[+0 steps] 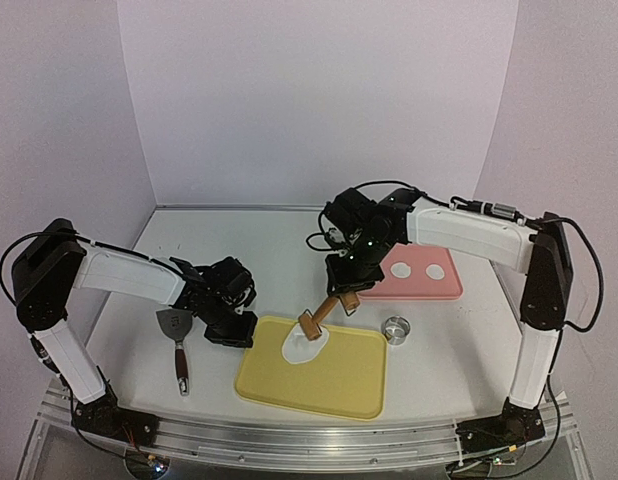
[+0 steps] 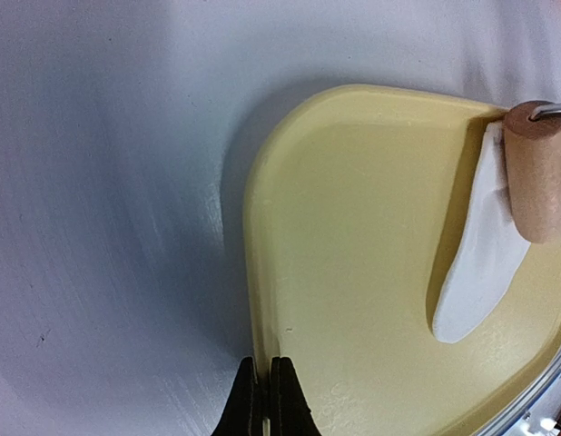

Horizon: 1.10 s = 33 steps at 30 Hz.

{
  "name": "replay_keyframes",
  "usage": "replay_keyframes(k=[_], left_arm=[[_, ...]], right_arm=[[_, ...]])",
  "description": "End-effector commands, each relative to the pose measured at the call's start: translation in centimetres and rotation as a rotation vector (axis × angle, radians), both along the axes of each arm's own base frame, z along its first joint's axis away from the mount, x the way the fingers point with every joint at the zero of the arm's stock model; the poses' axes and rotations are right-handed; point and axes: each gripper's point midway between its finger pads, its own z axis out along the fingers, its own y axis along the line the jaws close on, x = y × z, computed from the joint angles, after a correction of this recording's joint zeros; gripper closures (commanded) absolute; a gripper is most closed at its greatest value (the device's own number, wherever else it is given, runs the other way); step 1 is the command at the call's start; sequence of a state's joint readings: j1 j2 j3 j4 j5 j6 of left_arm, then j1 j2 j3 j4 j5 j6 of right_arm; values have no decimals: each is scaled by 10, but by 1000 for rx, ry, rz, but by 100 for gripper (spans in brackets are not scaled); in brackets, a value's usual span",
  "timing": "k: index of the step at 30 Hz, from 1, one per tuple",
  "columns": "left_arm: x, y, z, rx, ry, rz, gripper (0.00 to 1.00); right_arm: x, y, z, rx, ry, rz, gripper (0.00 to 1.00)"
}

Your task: Roll out the dumpling wrappers from the dough

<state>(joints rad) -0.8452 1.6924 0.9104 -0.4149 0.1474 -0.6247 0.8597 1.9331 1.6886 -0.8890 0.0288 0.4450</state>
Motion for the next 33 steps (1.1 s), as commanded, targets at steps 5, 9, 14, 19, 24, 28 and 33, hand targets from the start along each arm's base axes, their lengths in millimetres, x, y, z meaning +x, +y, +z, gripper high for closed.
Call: replay_keyframes(k=[5,9,14,19,24,28,33], left_arm=[[8,-13,10,-44,-21,-17,100],[8,-13,9,-43,-18,-21,100],[7,-13,9,-42,-18,-23,100],[8,-14,10,-47,-20,-20,100],[9,-13,12,-49,-26,-11,100],[9,-11,13,-45,-31,-3,100],[10,-9,13,-36,-34,11,100]], right_arm=[[-7,-4,-39,-97,40,7,100],[-9,-4,-56,-116,71,-19,100],[-15,5,-74,-117,123,-21,100],[-26,22,-87,-100,170,-6,100],[-28,35,-79,-53,180,-12,100],[-26,49,-54,34,177,-38,100],[-18,60,-1,155,115,-69,100]])
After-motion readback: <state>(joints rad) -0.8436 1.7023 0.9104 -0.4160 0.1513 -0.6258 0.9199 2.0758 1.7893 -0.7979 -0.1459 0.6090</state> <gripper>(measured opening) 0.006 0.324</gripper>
